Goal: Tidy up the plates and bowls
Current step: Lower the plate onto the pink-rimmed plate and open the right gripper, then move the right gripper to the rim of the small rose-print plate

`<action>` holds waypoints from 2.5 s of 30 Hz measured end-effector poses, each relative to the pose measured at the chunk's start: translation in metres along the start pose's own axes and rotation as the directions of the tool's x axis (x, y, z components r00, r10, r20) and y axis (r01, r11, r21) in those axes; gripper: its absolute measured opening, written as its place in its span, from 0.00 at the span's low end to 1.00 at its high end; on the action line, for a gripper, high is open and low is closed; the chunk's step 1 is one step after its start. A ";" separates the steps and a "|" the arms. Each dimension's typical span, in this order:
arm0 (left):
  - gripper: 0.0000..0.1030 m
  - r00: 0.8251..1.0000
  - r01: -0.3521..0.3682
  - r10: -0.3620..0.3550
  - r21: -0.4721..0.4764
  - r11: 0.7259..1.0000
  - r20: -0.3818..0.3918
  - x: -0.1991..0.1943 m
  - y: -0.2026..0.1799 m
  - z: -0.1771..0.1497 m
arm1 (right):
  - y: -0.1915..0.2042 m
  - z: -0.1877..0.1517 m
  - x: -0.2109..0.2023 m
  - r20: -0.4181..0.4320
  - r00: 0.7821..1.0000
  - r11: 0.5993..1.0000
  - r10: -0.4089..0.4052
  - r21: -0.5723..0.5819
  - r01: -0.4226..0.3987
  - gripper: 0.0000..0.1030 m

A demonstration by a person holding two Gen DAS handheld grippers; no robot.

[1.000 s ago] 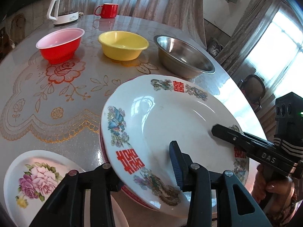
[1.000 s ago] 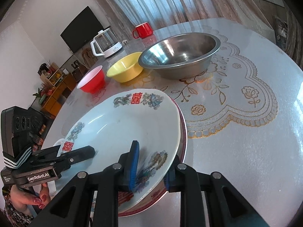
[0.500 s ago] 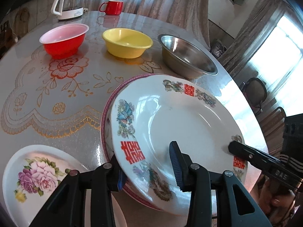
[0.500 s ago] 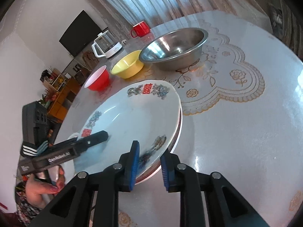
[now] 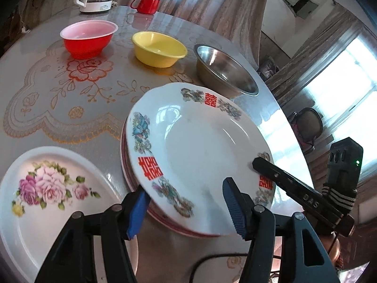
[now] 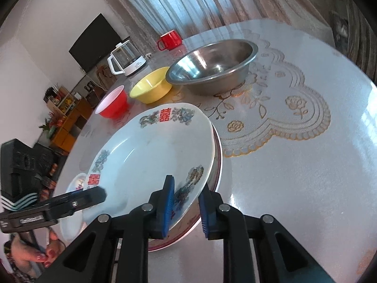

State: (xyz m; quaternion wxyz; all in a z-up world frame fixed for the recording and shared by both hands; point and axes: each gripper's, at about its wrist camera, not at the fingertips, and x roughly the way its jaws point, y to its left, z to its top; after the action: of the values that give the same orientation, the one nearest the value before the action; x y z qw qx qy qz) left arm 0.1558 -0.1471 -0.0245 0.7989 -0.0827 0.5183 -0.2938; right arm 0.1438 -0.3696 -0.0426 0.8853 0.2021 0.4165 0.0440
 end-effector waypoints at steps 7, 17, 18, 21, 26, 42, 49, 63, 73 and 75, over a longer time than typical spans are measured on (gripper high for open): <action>0.69 0.998 -0.048 0.046 0.067 0.997 0.033 -0.012 -0.008 -0.012 | 0.011 0.003 -0.003 0.019 0.996 0.994 -0.090 -0.066 0.091 0.22; 0.72 0.985 -0.043 0.029 0.078 0.996 0.167 -0.049 0.002 -0.013 | 0.014 0.004 -0.024 0.092 0.981 0.980 -0.170 -0.093 0.178 0.34; 0.73 0.980 -0.060 0.045 0.077 0.995 0.192 -0.056 0.005 -0.014 | 0.016 0.003 -0.026 0.095 0.982 0.981 -0.162 -0.094 0.171 0.34; 0.75 0.968 -0.113 0.093 0.071 0.991 0.234 -0.067 0.013 -0.012 | 0.024 -0.001 -0.026 0.095 0.987 0.984 -0.133 -0.104 0.143 0.34; 0.79 0.958 -0.139 0.123 0.043 0.989 0.260 -0.080 0.029 -0.013 | 0.040 -0.006 -0.017 0.075 0.992 0.987 -0.102 -0.116 0.111 0.34; 1.00 0.931 -0.208 0.231 -0.109 0.972 0.284 -0.108 0.108 -0.024 | 0.082 -0.016 -0.024 0.047 0.999 0.984 -0.012 -0.176 0.020 0.38; 1.00 0.926 -0.213 0.256 -0.176 0.961 0.277 -0.116 0.142 -0.033 | 0.117 -0.023 -0.018 -0.031 0.993 0.974 0.110 -0.196 -0.114 0.38; 0.99 0.913 -0.301 0.311 -0.077 0.950 0.264 -0.105 0.141 -0.044 | 0.175 -0.061 0.033 -0.241 0.967 0.942 0.082 -0.298 -0.154 0.38; 0.99 0.916 -0.302 0.308 -0.066 0.951 0.258 -0.098 0.138 -0.046 | 0.171 -0.071 0.060 -0.271 0.961 0.955 0.049 -0.268 -0.124 0.38; 0.99 0.917 -0.300 0.307 -0.065 0.952 0.255 -0.097 0.138 -0.047 | 0.171 -0.070 0.064 -0.273 0.961 0.957 0.048 -0.263 -0.123 0.38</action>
State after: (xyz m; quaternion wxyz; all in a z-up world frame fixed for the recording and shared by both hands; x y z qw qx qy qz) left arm 0.1400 0.0274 -0.0302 0.8950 -0.0491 0.4184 -0.1465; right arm 0.1478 -0.1747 -0.0614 0.8387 0.0862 0.5111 0.1670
